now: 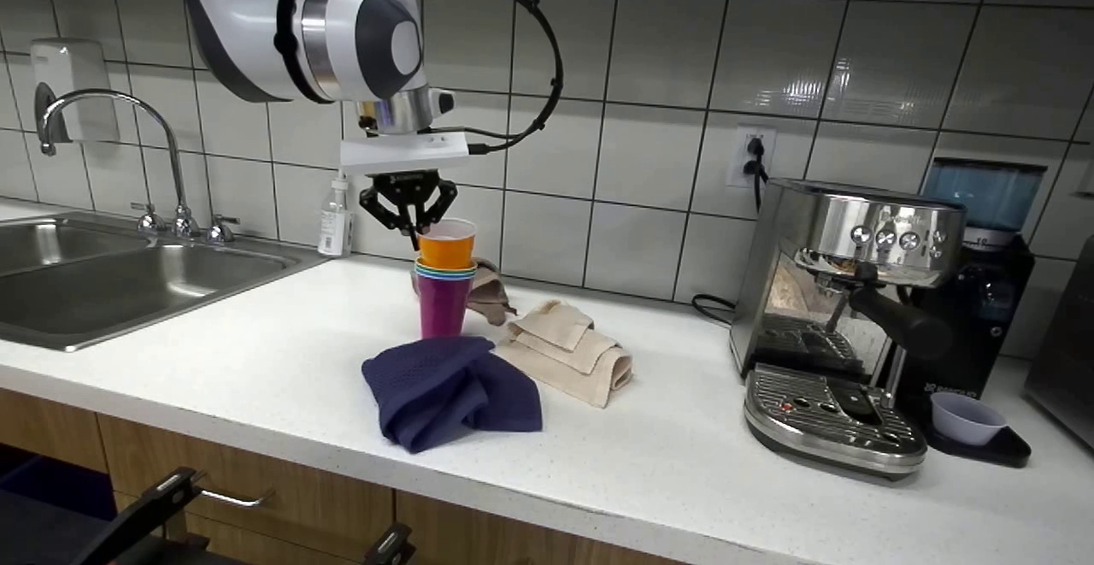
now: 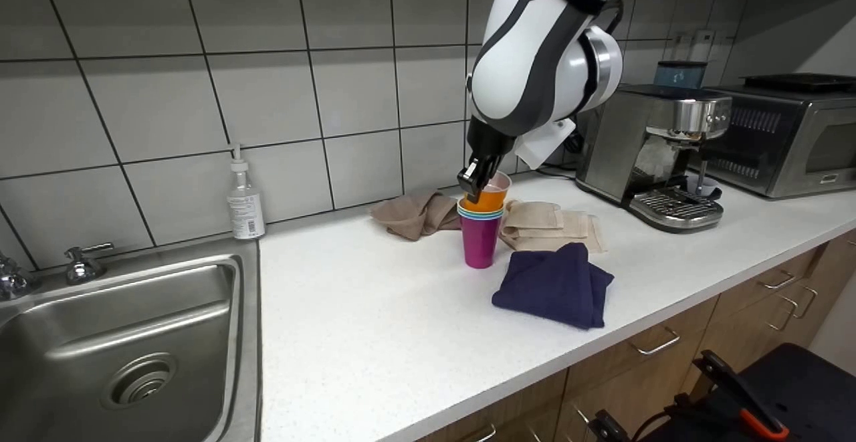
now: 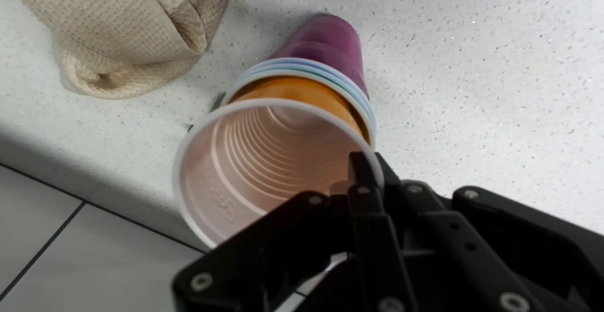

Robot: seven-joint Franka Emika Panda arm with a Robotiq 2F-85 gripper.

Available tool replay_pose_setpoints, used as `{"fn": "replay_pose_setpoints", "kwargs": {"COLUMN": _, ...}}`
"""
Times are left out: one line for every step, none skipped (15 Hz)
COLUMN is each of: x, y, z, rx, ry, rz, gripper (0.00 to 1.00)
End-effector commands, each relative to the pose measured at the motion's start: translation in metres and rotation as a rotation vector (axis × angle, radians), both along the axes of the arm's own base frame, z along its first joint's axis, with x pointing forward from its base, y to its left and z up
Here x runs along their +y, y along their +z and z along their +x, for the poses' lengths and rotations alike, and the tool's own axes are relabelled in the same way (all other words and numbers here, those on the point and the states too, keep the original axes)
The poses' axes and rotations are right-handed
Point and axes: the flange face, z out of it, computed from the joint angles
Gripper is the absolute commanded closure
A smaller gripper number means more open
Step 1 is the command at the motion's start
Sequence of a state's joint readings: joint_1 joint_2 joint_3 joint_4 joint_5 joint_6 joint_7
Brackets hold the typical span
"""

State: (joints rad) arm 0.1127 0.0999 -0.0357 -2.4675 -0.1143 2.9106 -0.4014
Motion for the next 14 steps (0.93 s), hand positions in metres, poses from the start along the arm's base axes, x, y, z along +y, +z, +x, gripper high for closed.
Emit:
{"fn": "replay_pose_setpoints", "kwargs": {"x": 0.0021, "y": 0.0017, "z": 0.0059, "rx": -0.001, "ry": -0.010, "rz": -0.002, "gripper": 0.99}}
{"fn": "replay_pose_setpoints", "kwargs": {"x": 0.0022, "y": 0.0012, "z": 0.0061, "rx": 0.003, "ry": -0.010, "rz": -0.002, "gripper": 0.99}}
{"fn": "replay_pose_setpoints", "kwargs": {"x": 0.0022, "y": 0.0010, "z": 0.0063, "rx": 0.003, "ry": -0.011, "rz": -0.002, "gripper": 0.99}}
{"fn": "replay_pose_setpoints", "kwargs": {"x": 0.0022, "y": 0.0009, "z": 0.0064, "rx": 0.003, "ry": -0.011, "rz": -0.002, "gripper": 0.99}}
{"fn": "replay_pose_setpoints", "kwargs": {"x": 0.0018, "y": 0.0009, "z": 0.0067, "rx": 0.002, "ry": -0.011, "rz": -0.003, "gripper": 0.99}}
{"fn": "replay_pose_setpoints", "kwargs": {"x": 0.0015, "y": 0.0008, "z": 0.0067, "rx": 0.002, "ry": -0.011, "rz": -0.003, "gripper": 0.99}}
{"fn": "replay_pose_setpoints", "kwargs": {"x": 0.0009, "y": 0.0005, "z": 0.0070, "rx": 0.003, "ry": -0.012, "rz": -0.004, "gripper": 0.99}}
{"fn": "replay_pose_setpoints", "kwargs": {"x": 0.0000, "y": 0.0003, "z": 0.0073, "rx": 0.004, "ry": -0.014, "rz": -0.004, "gripper": 0.99}}
{"fn": "replay_pose_setpoints", "kwargs": {"x": -0.0007, "y": 0.0002, "z": 0.0075, "rx": 0.004, "ry": -0.015, "rz": -0.005, "gripper": 0.99}}
{"fn": "replay_pose_setpoints", "kwargs": {"x": -0.0015, "y": 0.0009, "z": 0.0074, "rx": 0.003, "ry": -0.016, "rz": -0.008, "gripper": 0.93}}
{"fn": "replay_pose_setpoints", "kwargs": {"x": -0.0021, "y": 0.0014, "z": 0.0074, "rx": 0.003, "ry": -0.016, "rz": -0.009, "gripper": 0.70}}
{"fn": "replay_pose_setpoints", "kwargs": {"x": -0.0023, "y": 0.0018, "z": 0.0071, "rx": 0.004, "ry": -0.015, "rz": -0.010, "gripper": 0.68}}
{"fn": "replay_pose_setpoints", "kwargs": {"x": -0.0025, "y": 0.0020, "z": 0.0069, "rx": 0.003, "ry": -0.016, "rz": -0.010, "gripper": 0.66}}
{"fn": "replay_pose_setpoints", "kwargs": {"x": -0.0028, "y": 0.0019, "z": 0.0065, "rx": 0.004, "ry": -0.015, "rz": -0.010, "gripper": 0.58}}
